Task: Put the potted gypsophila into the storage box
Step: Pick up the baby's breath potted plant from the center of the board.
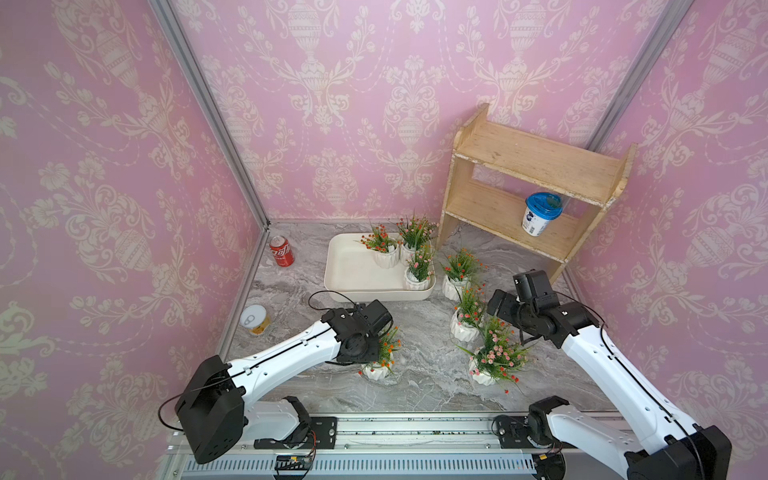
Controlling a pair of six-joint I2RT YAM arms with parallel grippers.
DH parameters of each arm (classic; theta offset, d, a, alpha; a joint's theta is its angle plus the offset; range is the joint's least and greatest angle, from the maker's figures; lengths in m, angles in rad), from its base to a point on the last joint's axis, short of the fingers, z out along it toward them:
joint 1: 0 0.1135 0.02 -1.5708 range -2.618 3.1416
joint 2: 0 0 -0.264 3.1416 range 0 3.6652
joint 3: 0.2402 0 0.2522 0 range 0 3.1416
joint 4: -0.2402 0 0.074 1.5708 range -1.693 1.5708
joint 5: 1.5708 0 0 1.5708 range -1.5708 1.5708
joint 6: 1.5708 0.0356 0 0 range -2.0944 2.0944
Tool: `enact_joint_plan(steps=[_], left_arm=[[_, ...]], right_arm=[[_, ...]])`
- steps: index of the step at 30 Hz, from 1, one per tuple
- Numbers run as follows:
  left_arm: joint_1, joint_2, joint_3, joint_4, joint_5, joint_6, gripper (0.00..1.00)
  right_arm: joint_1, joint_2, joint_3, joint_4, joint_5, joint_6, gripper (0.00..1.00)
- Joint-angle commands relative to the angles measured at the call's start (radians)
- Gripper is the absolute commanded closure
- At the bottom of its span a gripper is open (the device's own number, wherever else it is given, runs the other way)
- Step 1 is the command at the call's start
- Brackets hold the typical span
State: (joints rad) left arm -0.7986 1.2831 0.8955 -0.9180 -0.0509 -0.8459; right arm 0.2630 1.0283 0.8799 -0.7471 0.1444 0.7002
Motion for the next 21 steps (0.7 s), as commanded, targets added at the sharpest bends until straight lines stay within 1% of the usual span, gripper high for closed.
enact_joint_plan(steps=[1, 13, 21], left_arm=[[0.038, -0.047, 0.055, -0.023, -0.025, 0.049, 1.00], [0.186, -0.074, 0.138, -0.042, -0.008, 0.153, 1.00], [0.259, -0.015, 0.262, -0.051, -0.011, 0.235, 1.00]], right_arm=[[-0.007, 0.003, 0.024, -0.028, -0.003, -0.005, 0.00], [-0.007, 0.019, 0.037, -0.028, -0.013, -0.004, 0.00], [-0.007, 0.039, 0.054, -0.045, -0.038, -0.020, 0.00]])
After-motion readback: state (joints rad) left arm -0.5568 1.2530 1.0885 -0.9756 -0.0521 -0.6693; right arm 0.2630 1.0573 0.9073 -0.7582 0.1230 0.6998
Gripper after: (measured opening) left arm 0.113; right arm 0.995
